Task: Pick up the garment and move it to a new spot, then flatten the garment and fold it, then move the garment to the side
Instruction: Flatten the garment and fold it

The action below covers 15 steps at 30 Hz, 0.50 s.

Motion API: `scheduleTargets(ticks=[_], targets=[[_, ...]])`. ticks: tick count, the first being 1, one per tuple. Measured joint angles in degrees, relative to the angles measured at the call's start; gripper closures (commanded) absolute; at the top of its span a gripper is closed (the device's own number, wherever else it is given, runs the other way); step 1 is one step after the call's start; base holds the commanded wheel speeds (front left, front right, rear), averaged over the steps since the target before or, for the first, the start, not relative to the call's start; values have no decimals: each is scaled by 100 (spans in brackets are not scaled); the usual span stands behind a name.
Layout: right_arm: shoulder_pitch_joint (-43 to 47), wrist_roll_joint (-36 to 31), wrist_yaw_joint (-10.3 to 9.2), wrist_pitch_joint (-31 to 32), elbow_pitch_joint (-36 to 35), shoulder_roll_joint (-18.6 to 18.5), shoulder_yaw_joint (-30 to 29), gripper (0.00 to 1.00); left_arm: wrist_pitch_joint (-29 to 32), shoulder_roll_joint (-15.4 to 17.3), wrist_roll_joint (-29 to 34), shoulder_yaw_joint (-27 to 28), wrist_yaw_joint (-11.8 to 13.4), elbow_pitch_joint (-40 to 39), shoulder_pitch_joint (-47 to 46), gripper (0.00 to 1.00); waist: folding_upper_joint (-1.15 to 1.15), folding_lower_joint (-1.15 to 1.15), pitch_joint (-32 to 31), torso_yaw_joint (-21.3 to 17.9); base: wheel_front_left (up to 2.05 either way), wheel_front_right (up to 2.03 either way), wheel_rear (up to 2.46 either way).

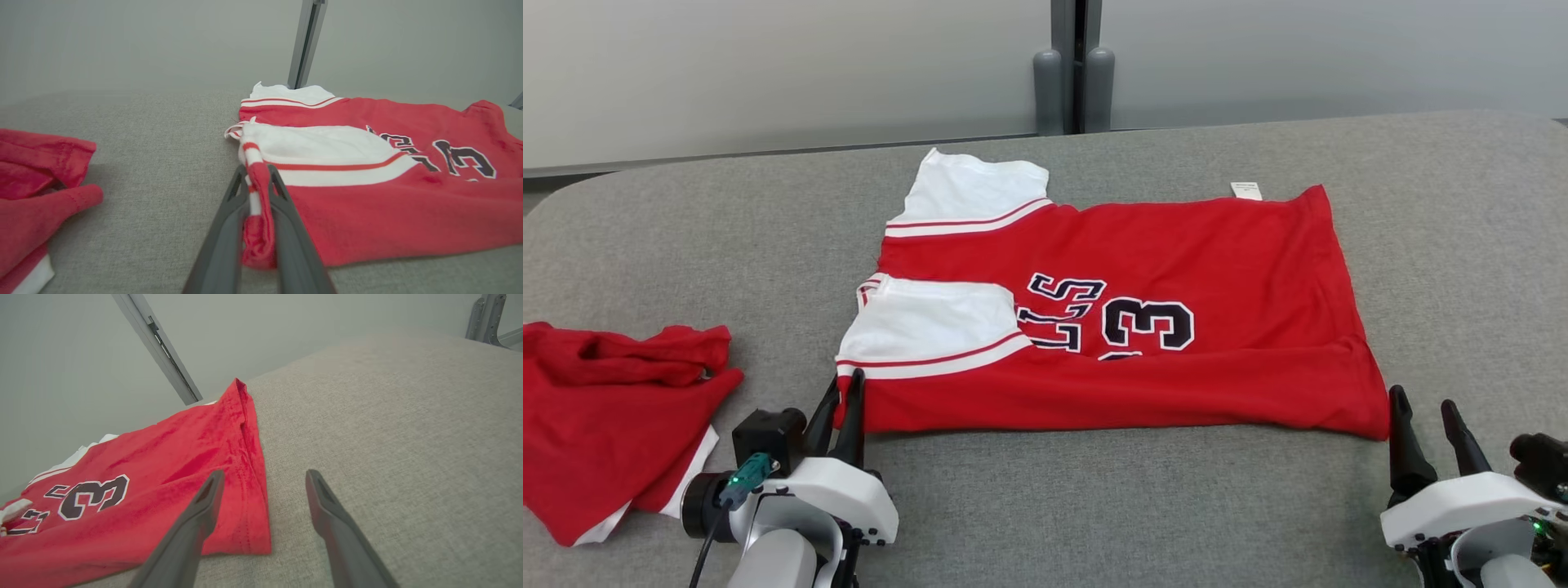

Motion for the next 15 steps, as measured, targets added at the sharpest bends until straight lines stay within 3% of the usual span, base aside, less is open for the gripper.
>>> scheduleTargets(ticks=[4,14,15], targets=[[-263,207,0,281,516,3,68,0,1,-2,16,10,-2,-253,101,100,0,0,64,96,0,0,0],[-822,504,0,313,1433,9,379,2,0,-18,64,-88,-66,-434,189,100,0,0,238,281,0,0,0],[-864,499,0,288,1500,-2,433,80,0,-19,94,-96,-66,-423,189,100,0,0,242,290,0,0,0]])
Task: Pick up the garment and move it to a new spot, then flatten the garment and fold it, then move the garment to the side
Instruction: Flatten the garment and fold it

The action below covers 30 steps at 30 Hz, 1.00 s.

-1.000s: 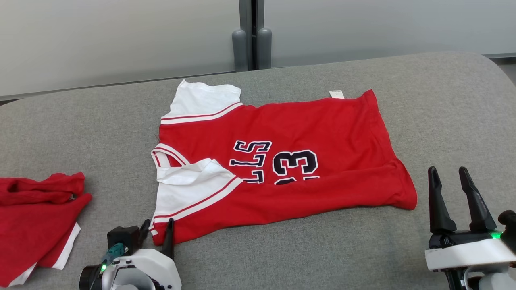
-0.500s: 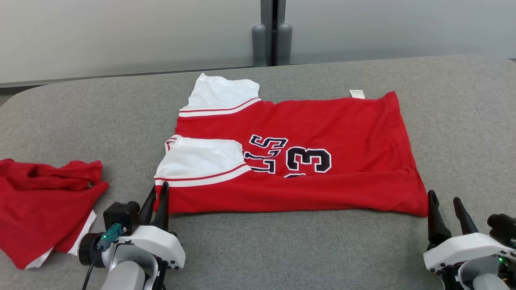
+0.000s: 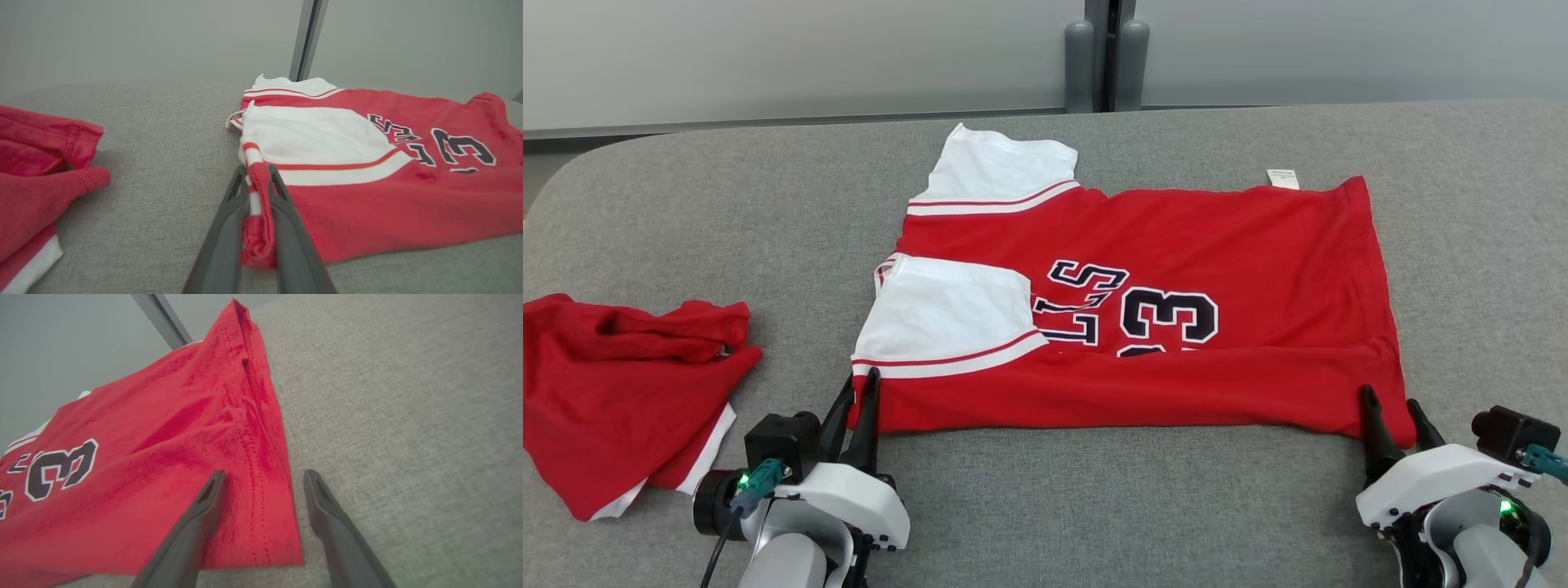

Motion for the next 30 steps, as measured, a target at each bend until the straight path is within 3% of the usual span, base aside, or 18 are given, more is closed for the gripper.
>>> scheduleTargets(ticks=[1,2,14,23,30], targets=[[-39,-37,0,-25,64,-18,86,80,0,-3,14,-8,0,4,0,100,0,0,-2,7,0,0,0],[-65,-75,0,-60,103,-43,155,100,0,-1,15,-10,1,15,0,100,0,0,-6,12,0,0,0],[-15,-148,8,-259,250,-427,523,100,0,-22,-136,3,-87,269,404,100,0,0,-369,-31,0,0,0],[629,285,8,611,-620,-998,834,100,1,-9,-120,-124,-142,-87,1120,100,0,0,-738,-72,0,0,0],[1350,615,8,1173,-1377,-1283,635,100,180,13,-121,-274,-148,-355,1506,100,0,0,-861,-46,0,0,0]])
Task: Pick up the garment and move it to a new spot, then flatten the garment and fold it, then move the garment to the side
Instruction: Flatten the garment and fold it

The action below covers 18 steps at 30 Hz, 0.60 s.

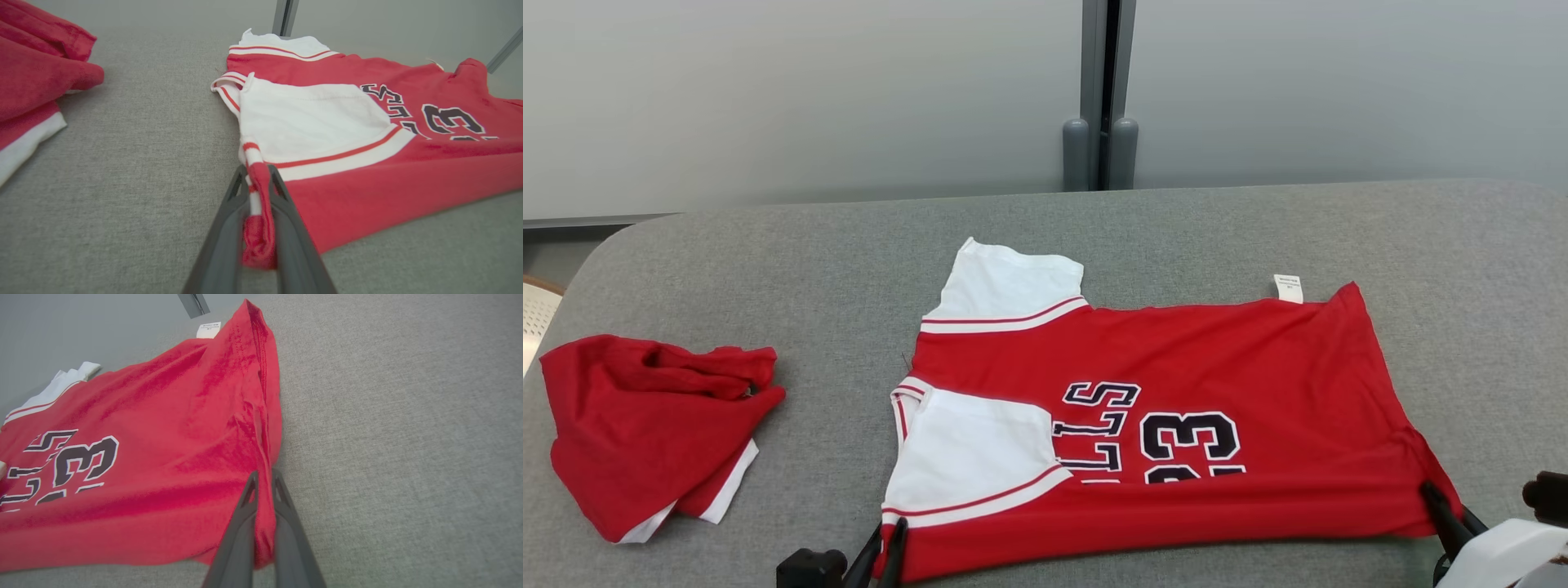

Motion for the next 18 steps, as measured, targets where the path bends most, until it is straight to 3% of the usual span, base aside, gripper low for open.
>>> scheduleTargets(ticks=[1,2,7,11,18], targets=[[55,3,1,1,-57,18,-41,97,69,14,3,-23,8,16,13,73,0,0,-11,-2,0,0,0],[104,29,0,-9,-91,63,-145,0,109,29,42,-60,36,22,16,4,0,0,-20,-5,0,0,0],[183,-79,-7,-179,-272,182,-259,0,68,56,36,-47,108,-60,18,0,0,0,-41,-28,0,0,0],[105,-385,-7,-801,-416,345,-472,0,-158,62,18,151,102,-541,-227,0,0,0,37,-58,0,0,0],[-504,-1144,-7,-1634,-499,699,-556,0,-181,105,187,323,-104,-857,-1150,0,0,0,377,-178,0,0,0]])
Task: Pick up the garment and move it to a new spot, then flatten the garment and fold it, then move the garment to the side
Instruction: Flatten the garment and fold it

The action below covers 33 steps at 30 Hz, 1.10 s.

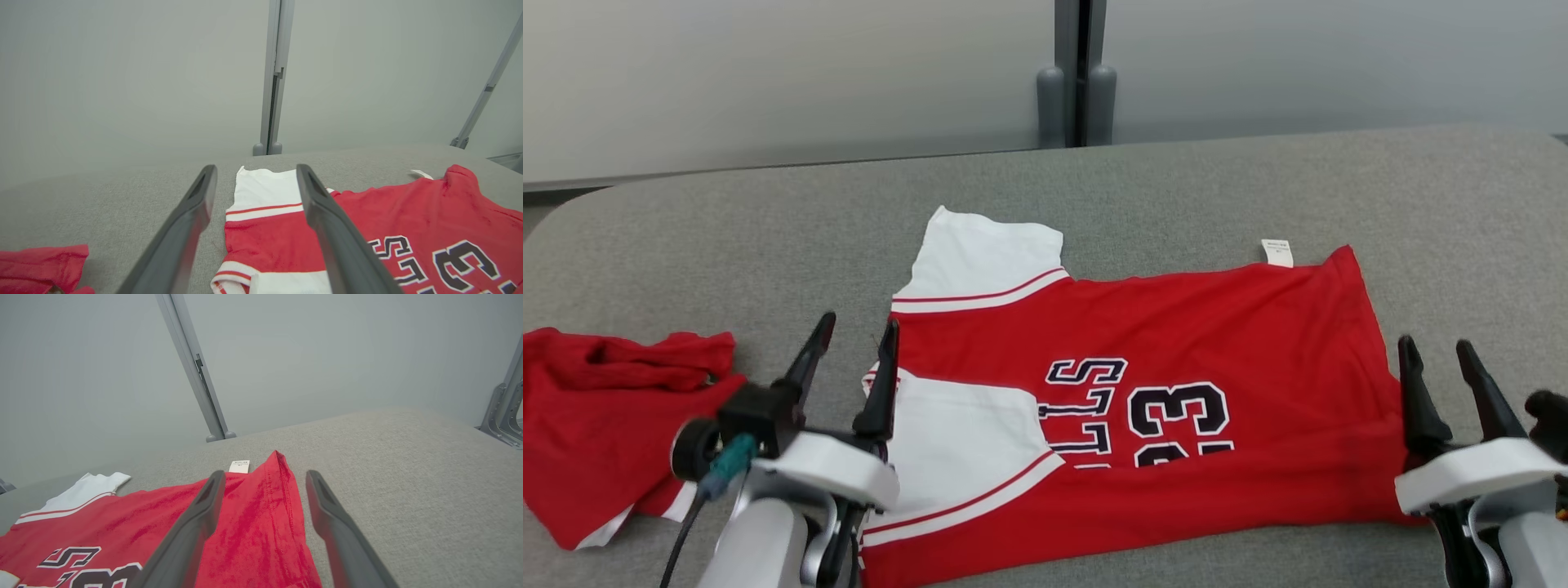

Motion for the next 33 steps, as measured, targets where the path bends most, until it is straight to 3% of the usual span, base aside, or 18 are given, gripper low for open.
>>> scheduleTargets(ticks=[5,10,13,19,26,33], targets=[[-600,-355,-1,-65,-73,120,81,0,334,346,46,-236,-269,566,-1100,0,0,0,445,-153,0,0,0],[-1294,-590,-1,19,-105,185,264,0,1250,788,-358,-527,-378,1047,-2339,0,0,0,981,-357,0,0,0],[-1871,-664,0,109,-86,207,245,0,2159,1315,-1059,-1190,-389,1200,-3231,0,0,0,1419,-549,0,0,0],[-2460,-643,-1,166,-62,296,290,0,3000,2192,-1867,-2057,-388,1316,-4170,0,0,0,1910,-886,0,0,0],[-2742,-612,-1,109,35,315,397,0,3340,2675,-2408,-2819,-389,1494,-4707,0,0,0,2238,-1221,0,0,0],[-2802,-583,-1,41,114,342,491,0,3454,2847,-2668,-3271,-389,1925,-4991,0,0,0,2420,-1448,0,0,0]])
